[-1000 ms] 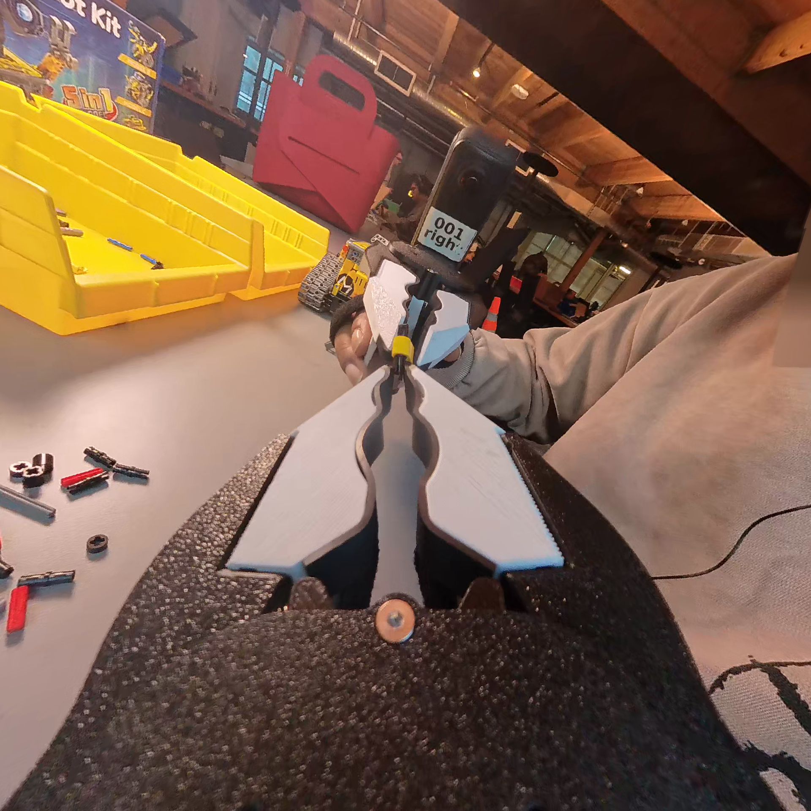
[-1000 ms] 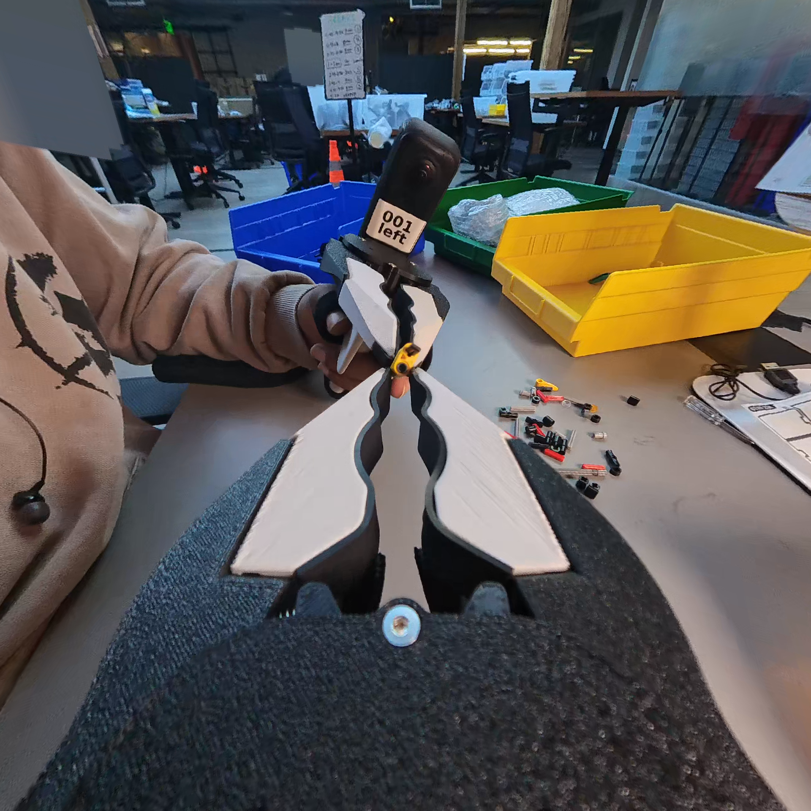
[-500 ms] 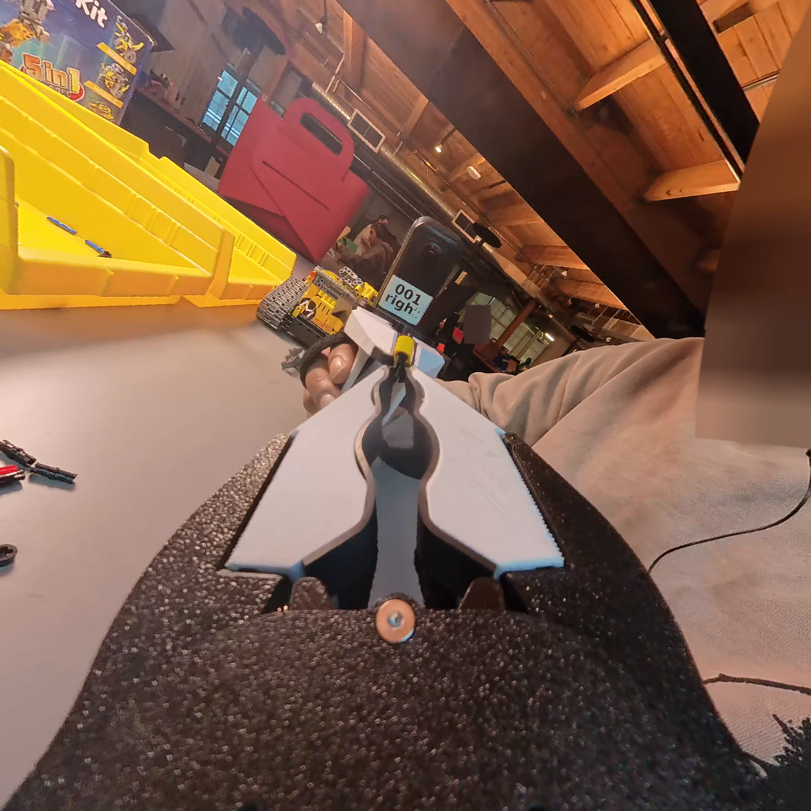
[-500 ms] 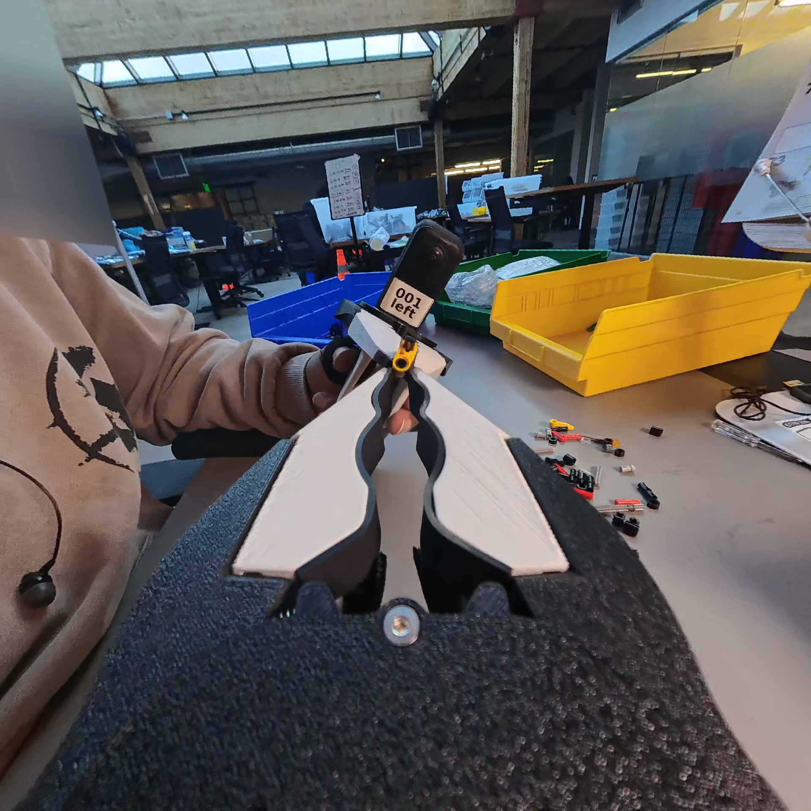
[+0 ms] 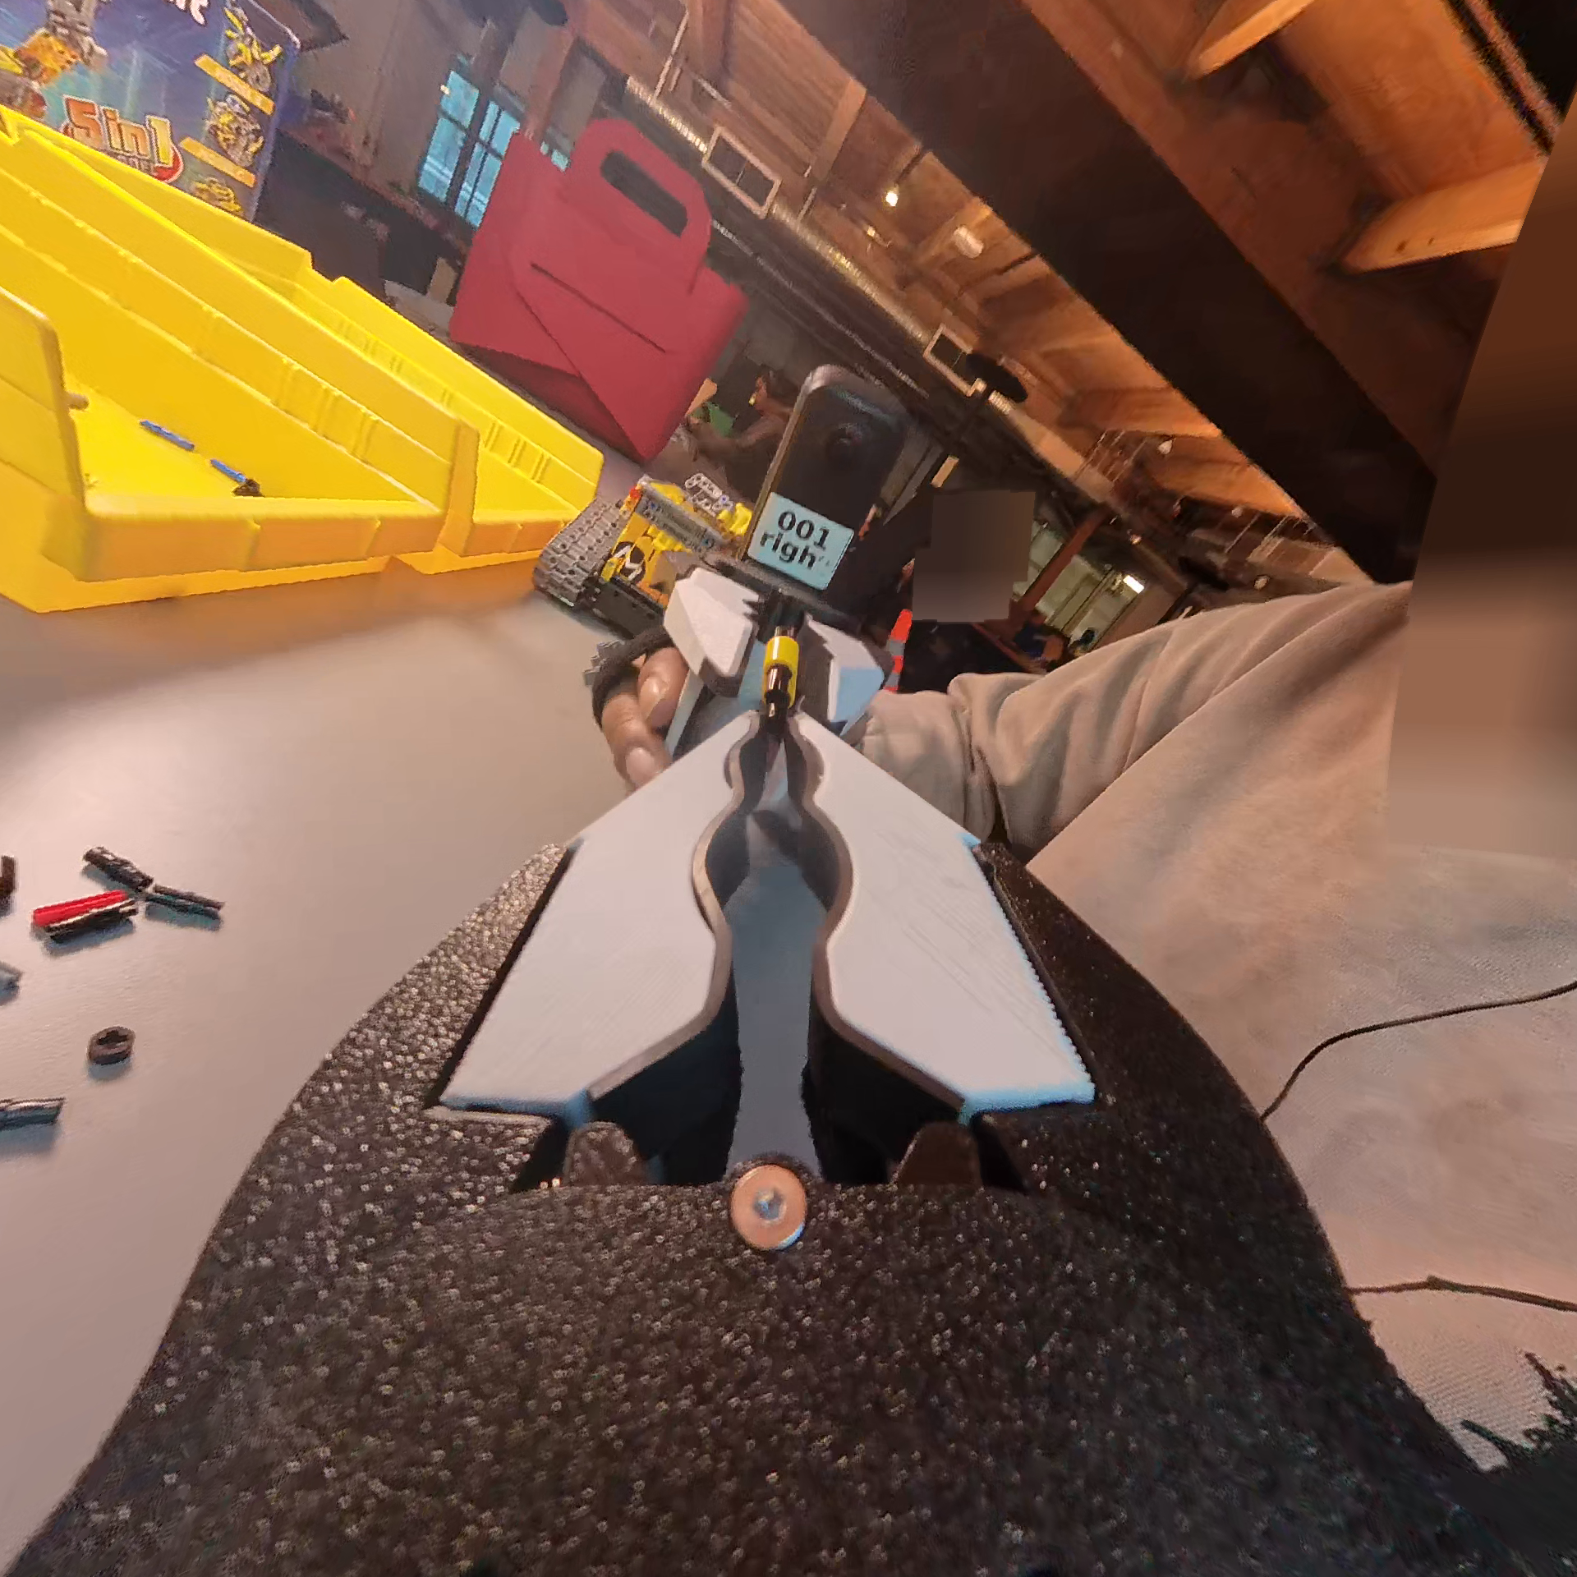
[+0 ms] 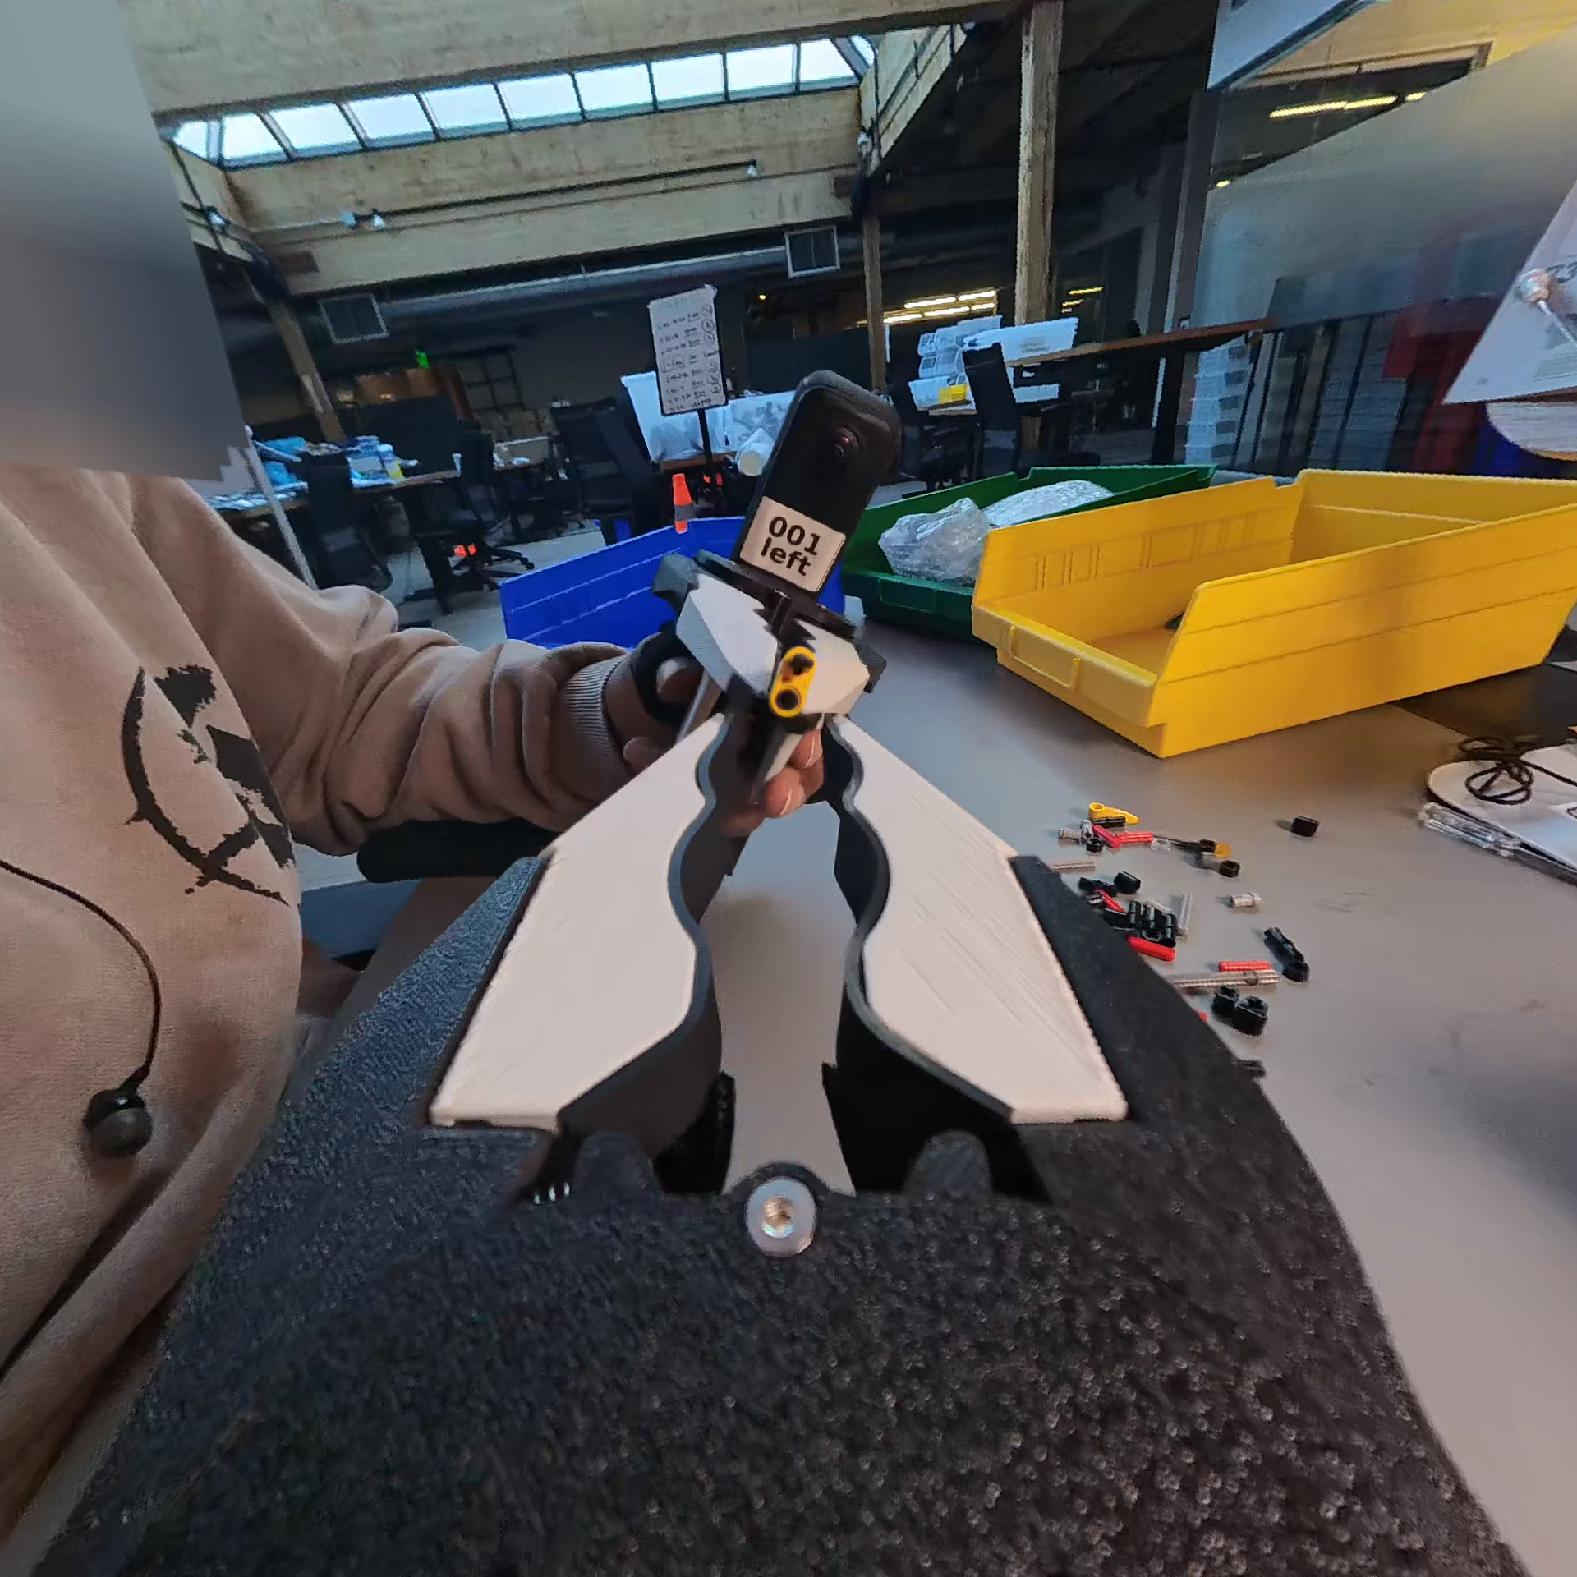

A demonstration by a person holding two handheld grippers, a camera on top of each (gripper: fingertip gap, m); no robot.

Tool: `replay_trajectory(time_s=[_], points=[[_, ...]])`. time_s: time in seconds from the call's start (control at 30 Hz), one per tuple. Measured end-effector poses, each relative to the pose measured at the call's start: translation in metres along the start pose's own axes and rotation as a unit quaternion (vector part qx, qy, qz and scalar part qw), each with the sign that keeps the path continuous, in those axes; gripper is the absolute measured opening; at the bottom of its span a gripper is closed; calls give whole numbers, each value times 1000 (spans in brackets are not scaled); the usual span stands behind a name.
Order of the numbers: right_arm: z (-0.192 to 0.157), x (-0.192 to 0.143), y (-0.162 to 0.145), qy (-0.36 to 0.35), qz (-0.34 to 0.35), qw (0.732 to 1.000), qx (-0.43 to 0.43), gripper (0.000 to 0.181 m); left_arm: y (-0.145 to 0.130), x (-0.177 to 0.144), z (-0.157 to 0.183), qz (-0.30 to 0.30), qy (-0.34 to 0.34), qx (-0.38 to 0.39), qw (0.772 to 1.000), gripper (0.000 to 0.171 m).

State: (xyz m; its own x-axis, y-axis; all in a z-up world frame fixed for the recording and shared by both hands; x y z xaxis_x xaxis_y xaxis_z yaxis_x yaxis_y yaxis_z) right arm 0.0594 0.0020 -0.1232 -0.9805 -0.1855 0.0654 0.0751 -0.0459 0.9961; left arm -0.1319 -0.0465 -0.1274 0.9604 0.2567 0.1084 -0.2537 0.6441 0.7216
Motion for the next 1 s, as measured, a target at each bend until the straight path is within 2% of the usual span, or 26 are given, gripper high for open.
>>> replay_trajectory(time_s=[0.1, 0.2, 0.37, 0.63, 0.77, 0.9, 0.93, 1.0], points=[[2, -1, 0, 4, -13, 1000, 8, 18, -2, 3, 3, -33, 24, 32, 999, 3], [0, 0, -1, 22, -19, 999, 12, 7, -6, 6, 3, -47, 36, 45, 997, 3], [2, -1, -1, 24, -8, 999, 34, 6, -5, 7, 5, -34, 43, 64, 996, 4], [3, 0, -5, 35, 19, 996, 77, 6, -6, 7, 4, -17, 28, 42, 999, 4], [5, -1, -3, 29, 10, 998, 58, 5, -4, 6, 6, -15, 44, 54, 997, 2], [6, -1, 5, 52, 7, 997, 48, 5, 0, 4, 15, -3, 40, 92, 995, 2], [7, -5, 8, 52, 15, 998, 45, 5, 5, -2, 18, 22, 37, 94, 995, 2], [26, -34, 16, 10, 44, 997, 58, 5, 27, -35, 24, 104, 43, 100, 989, 0]])
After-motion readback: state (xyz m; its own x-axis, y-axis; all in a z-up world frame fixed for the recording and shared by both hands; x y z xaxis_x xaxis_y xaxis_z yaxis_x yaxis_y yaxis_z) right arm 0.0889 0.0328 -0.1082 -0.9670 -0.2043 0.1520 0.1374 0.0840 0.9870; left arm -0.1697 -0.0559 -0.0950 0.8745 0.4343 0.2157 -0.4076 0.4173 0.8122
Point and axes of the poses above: each gripper's, where its closed fingertips meet, x out along the fingers, y out of its top, z = x × y across the jaws, the point moved 10 cm from there along -x, back along the fingers, and after that the axes turned 11 degrees about -x, right-handed, at the moved point
